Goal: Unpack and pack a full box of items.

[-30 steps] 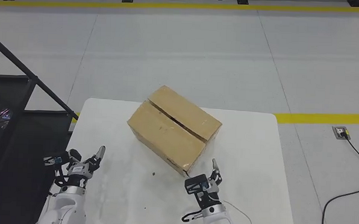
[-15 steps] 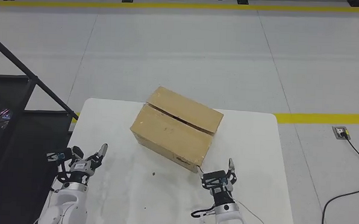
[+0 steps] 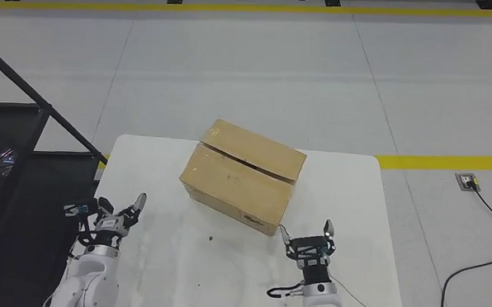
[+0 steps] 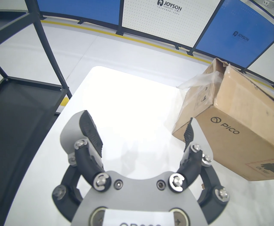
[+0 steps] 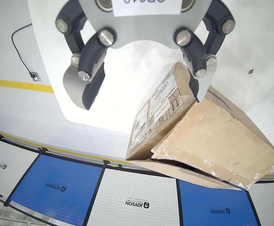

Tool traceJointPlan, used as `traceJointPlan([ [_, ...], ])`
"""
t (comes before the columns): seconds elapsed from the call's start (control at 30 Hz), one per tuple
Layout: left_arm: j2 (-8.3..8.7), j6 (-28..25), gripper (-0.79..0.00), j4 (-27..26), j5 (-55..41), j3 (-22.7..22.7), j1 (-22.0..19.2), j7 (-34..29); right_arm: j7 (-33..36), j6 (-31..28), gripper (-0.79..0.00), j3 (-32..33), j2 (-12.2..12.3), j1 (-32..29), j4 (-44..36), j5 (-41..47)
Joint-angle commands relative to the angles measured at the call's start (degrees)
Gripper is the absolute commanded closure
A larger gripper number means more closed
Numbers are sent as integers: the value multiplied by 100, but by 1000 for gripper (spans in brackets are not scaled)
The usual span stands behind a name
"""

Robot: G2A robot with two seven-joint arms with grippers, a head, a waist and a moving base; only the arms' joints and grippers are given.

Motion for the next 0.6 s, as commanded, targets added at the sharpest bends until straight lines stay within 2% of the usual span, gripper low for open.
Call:
traceJointPlan([
  [0.0,8,-195,-785,310,-44,48,-355,-116,-112,-148,-785,83,-7,-43,-133,389],
  [0.07,5,-453,-785,671,-333,102,-731,-276,-313,-346,-785,245,-5,-135,-242,850],
  [0.13,10,-425,-785,1036,72,228,-1073,-120,-516,-641,-785,404,3,-253,-321,1307],
  [0.2,-17,-519,-785,1454,63,435,-1413,-57,-646,-1033,-785,586,21,-361,-349,1750],
  [0.4,-93,-760,-785,2606,236,955,-2329,115,-344,-2544,-785,1228,96,-426,-177,3356],
  [0.57,-164,-901,-785,3325,350,1306,-2853,293,-294,-2616,-785,1265,101,-424,-160,3429],
])
